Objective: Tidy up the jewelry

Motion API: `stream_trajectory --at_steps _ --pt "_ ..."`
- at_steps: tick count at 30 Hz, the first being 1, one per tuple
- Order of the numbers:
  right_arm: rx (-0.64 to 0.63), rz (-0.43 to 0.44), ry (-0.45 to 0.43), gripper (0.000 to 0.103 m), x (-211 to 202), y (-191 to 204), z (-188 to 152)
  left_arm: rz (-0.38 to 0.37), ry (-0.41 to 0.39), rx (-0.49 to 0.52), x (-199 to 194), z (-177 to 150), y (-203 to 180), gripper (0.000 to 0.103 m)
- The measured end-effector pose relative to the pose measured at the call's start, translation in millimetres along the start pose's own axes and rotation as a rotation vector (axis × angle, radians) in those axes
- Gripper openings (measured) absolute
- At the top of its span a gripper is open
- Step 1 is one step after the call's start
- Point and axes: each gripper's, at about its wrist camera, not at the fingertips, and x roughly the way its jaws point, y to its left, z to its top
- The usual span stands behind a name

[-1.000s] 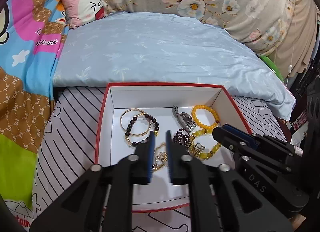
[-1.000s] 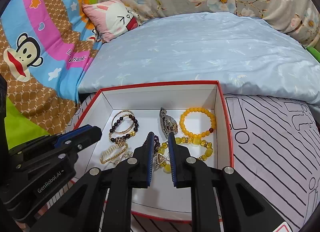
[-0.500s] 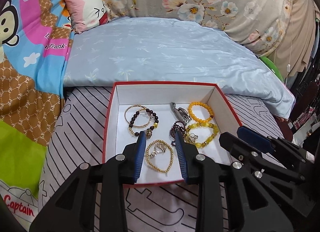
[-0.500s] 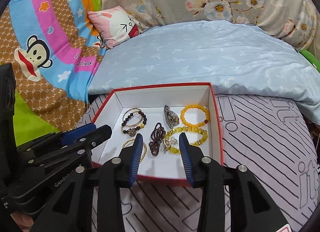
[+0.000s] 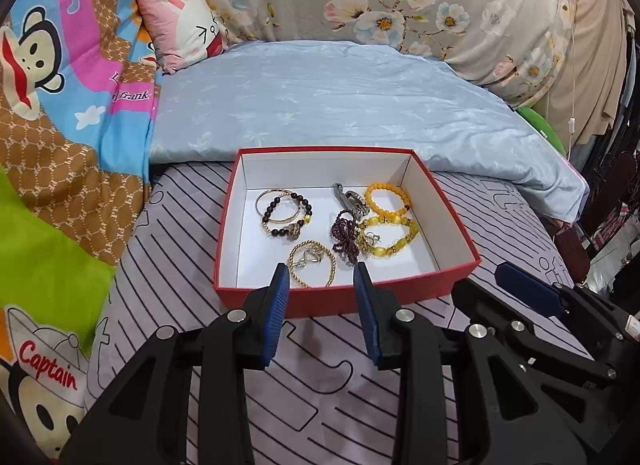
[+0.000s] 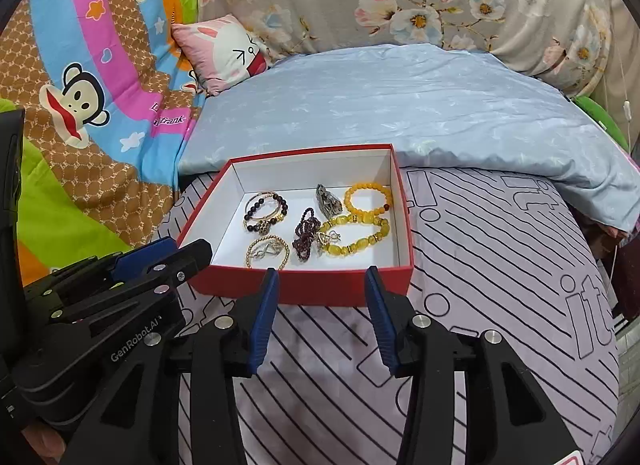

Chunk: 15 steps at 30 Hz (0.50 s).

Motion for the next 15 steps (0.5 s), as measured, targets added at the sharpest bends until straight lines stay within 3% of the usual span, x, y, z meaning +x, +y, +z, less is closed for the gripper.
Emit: stream_trajectory --at_steps 11,15 --pt "0.002 -0.047 -0.004 0.055 -19 4 -14 0.033 0.022 -0.026 -13 -16 2 0.034" --pt "0.012 -0.073 -0.012 0.060 -24 3 -16 0.067 0.012 -0.026 -19 -19 2 0.041"
